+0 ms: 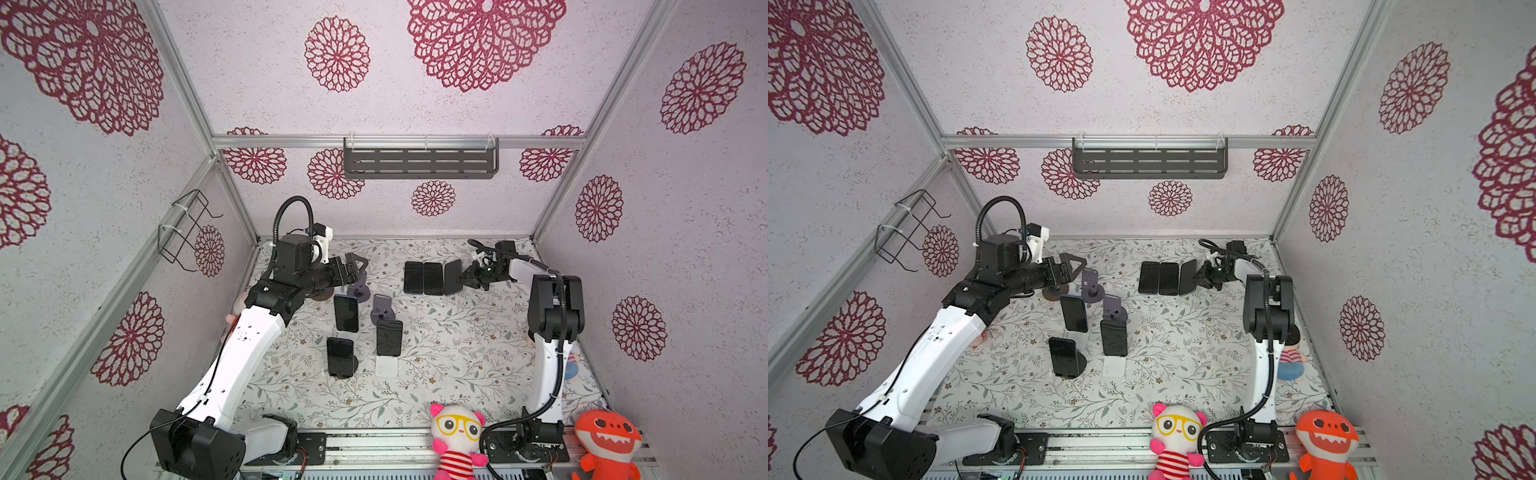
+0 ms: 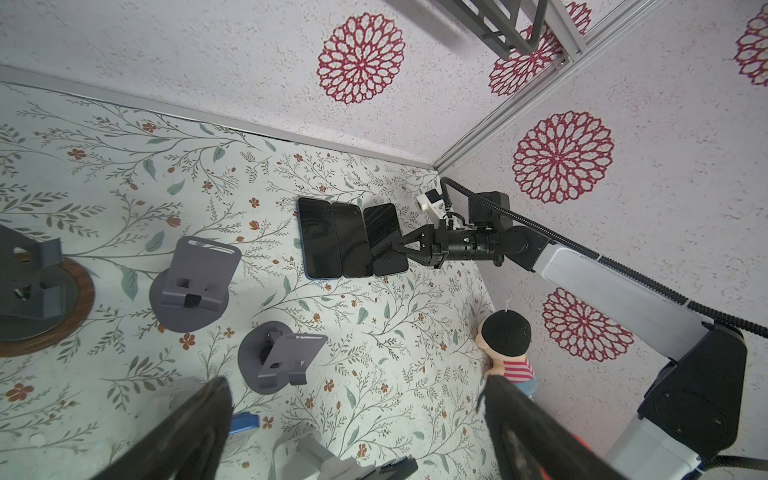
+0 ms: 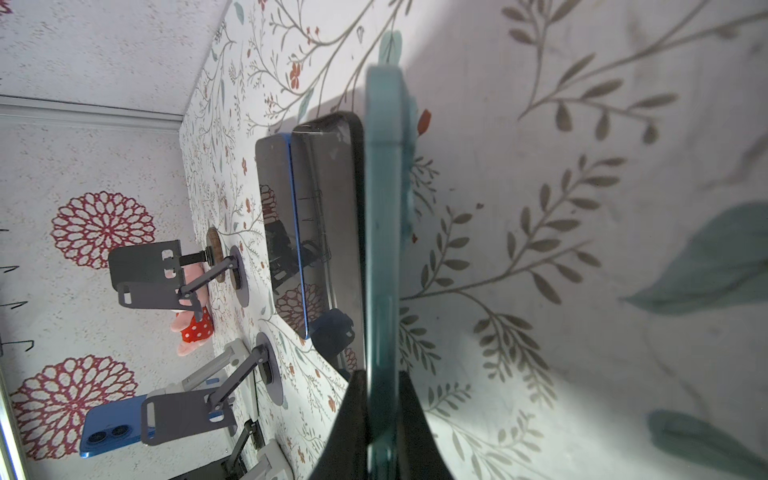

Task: Remove the phone from the phone stand
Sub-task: 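Lower the teal phone beside the two flat phones with the right gripper, then open the right gripper and raise it from the placed teal phone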

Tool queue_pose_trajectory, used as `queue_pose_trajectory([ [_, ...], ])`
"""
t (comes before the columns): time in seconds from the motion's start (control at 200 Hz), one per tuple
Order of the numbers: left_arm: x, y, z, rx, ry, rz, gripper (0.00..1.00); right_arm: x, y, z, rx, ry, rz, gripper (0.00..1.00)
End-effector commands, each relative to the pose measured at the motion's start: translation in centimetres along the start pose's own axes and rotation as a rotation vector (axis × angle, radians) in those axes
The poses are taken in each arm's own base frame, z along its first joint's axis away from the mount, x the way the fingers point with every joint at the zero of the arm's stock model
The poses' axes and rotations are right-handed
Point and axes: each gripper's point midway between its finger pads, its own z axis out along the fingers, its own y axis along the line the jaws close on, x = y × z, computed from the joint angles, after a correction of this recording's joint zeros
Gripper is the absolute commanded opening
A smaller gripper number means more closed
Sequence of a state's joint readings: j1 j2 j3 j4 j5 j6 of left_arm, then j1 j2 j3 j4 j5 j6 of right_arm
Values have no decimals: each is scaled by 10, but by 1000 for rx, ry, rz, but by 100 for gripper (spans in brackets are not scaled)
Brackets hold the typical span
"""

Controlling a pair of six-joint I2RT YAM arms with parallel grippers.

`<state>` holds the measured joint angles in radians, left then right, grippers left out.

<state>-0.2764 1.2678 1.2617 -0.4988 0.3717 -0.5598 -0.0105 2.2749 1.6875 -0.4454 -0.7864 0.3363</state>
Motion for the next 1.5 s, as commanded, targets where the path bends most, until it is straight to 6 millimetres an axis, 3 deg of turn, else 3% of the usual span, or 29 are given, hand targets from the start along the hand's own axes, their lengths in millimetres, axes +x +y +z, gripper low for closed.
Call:
queue_pose_trajectory([
  [0.0, -4, 2, -2, -1, -24, -4, 98, -4, 3, 1, -9, 0, -13, 21],
  [0.275, 1, 7, 3, -12, -7, -6, 97, -3, -1, 3, 7, 17, -13, 40],
  [0.731, 8, 23, 4, -87, 11, 12, 97, -10, -1, -12, 90, -14, -46, 72],
  [0.881, 13, 31, 3, -126, 24, 22, 97, -16, 7, -24, 115, -43, -93, 99],
  [1.096, 17, 30, 6, -101, 25, 28, 97, -21, 25, -45, 120, -89, -145, 99],
  [1.321, 31, 48, -2, -194, 61, 58, 97, -23, 48, -96, 232, -219, -217, 99],
  [1.496, 50, 65, -3, -260, 112, 74, 97, -7, 72, -126, 197, -324, -207, 99],
])
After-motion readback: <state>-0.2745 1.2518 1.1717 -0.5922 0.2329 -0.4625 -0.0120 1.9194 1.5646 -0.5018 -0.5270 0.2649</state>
